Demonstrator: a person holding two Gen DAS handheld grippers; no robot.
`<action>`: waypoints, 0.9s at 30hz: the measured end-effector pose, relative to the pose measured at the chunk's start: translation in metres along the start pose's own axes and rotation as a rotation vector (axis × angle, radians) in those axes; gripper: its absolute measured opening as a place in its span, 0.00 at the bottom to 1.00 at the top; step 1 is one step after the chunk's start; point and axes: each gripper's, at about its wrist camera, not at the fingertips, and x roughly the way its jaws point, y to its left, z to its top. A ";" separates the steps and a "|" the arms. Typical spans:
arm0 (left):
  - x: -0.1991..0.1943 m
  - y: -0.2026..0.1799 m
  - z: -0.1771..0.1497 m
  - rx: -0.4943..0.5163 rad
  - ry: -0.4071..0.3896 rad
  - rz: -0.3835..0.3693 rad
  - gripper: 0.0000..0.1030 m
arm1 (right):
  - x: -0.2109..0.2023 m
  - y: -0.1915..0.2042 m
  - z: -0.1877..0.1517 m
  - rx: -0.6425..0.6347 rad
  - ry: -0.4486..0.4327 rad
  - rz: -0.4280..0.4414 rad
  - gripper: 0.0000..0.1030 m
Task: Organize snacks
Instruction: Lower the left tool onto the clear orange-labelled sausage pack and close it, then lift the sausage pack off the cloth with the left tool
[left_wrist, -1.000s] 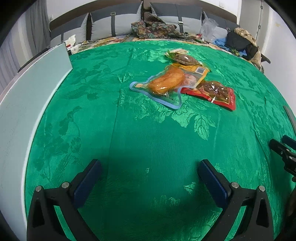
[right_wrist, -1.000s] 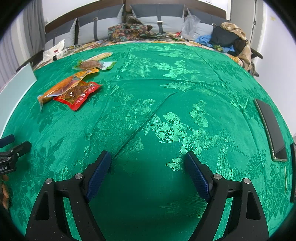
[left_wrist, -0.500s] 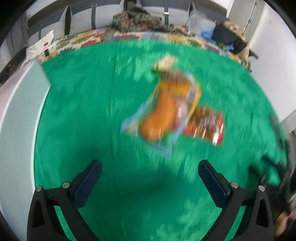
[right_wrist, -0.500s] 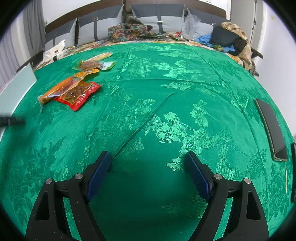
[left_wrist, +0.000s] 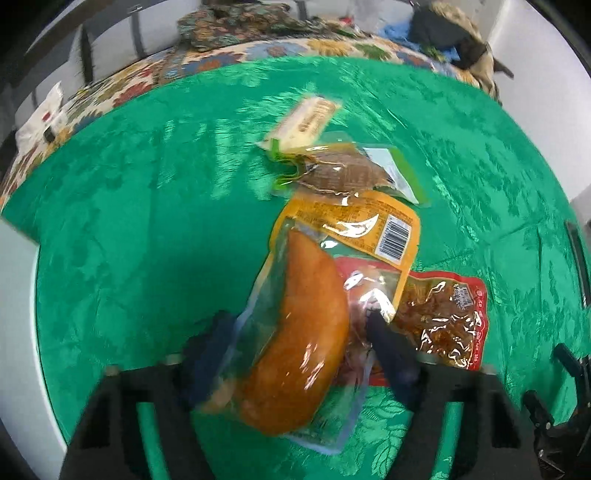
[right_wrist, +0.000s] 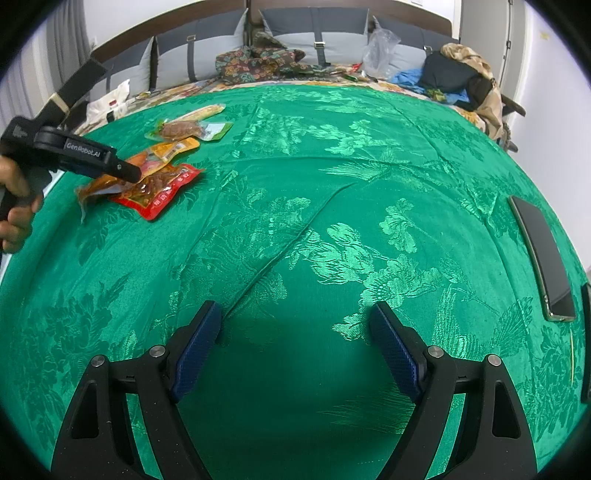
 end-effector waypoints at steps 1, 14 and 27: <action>-0.002 0.006 -0.002 -0.027 -0.004 -0.013 0.54 | 0.000 0.000 0.000 0.000 0.000 0.000 0.83; -0.060 0.048 -0.135 -0.284 -0.051 0.070 0.52 | 0.001 0.000 0.000 0.000 0.000 0.000 0.83; -0.063 0.032 -0.165 -0.141 -0.162 0.089 0.94 | 0.001 0.001 0.000 0.001 0.000 0.000 0.83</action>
